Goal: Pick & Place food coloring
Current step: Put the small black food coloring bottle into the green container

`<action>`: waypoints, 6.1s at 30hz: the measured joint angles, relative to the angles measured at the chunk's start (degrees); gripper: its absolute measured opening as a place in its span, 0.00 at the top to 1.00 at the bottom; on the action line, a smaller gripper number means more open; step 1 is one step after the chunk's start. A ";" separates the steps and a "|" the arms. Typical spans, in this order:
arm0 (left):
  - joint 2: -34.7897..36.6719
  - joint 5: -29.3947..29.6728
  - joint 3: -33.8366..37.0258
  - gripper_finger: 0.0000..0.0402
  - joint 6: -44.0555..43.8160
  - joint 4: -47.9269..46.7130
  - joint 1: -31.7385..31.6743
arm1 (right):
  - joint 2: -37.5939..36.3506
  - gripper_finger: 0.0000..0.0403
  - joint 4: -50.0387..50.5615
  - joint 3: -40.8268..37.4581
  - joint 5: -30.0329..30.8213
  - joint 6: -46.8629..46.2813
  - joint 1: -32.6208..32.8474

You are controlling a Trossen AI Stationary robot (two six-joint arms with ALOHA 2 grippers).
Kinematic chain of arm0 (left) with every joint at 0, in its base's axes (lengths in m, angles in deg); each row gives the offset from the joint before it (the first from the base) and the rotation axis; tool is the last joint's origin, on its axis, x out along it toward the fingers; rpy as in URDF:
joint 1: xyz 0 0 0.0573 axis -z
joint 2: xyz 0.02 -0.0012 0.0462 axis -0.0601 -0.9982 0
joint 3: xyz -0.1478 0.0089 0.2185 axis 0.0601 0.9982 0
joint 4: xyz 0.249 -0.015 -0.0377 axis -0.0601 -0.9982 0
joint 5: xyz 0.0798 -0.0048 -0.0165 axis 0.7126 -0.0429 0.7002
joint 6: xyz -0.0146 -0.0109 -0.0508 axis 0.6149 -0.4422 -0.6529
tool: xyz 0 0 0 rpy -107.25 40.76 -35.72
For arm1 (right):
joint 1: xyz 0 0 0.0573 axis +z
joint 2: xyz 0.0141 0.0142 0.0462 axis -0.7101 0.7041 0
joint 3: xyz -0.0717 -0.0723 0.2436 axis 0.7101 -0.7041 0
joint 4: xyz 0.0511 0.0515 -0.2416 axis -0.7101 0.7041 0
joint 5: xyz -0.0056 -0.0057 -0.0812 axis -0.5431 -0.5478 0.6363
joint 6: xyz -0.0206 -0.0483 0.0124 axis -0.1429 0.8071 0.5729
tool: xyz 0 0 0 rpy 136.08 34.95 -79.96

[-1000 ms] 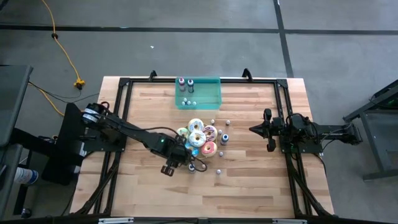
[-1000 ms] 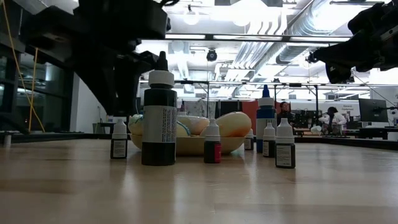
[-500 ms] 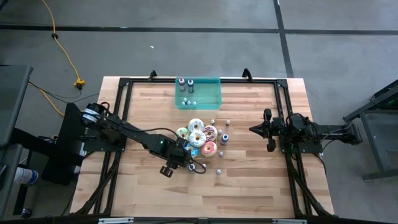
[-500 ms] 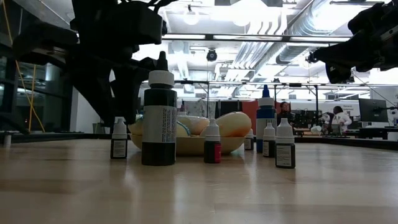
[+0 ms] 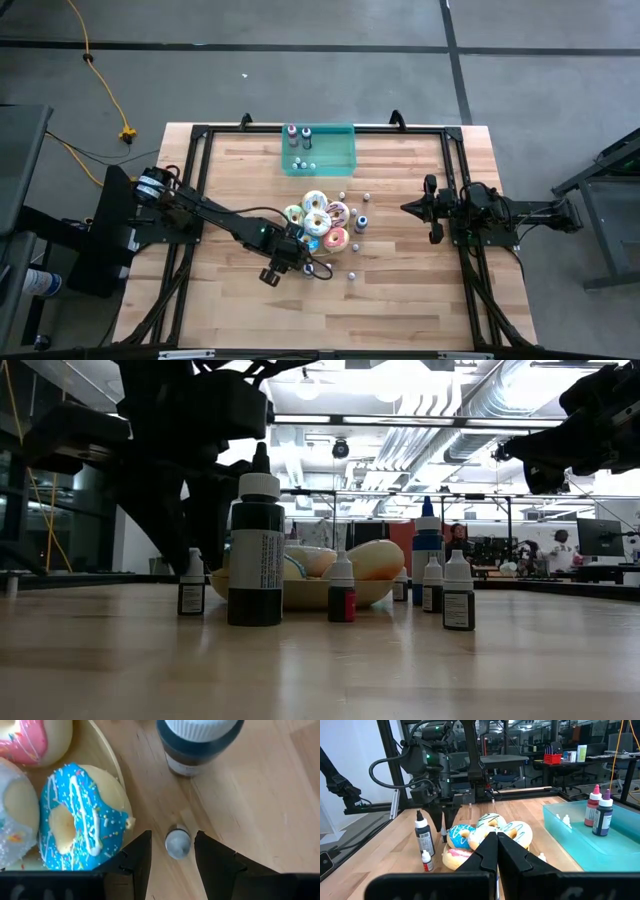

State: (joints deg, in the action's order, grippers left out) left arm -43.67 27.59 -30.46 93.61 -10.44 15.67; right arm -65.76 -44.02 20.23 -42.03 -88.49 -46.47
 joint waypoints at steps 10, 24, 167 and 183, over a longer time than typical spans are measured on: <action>-0.70 -0.51 -0.07 0.65 -0.48 1.01 0.00 | 0.00 1.00 0.00 0.00 0.00 0.00 -0.01; -0.70 -1.09 -0.07 0.79 -0.61 0.52 0.00 | 0.00 1.00 0.00 0.02 0.00 0.00 -0.01; -21.74 12.29 -35.70 0.90 -63.20 -20.09 -43.51 | -0.02 1.00 0.00 0.01 -0.01 0.00 -0.01; -22.35 12.37 -35.82 0.90 -62.85 -19.88 -43.91 | 0.00 1.00 0.00 0.01 0.00 0.00 -0.01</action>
State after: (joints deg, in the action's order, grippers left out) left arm -66.02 39.96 -66.28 30.77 -30.32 -28.24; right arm -65.76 -44.02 20.25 -42.03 -88.49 -46.48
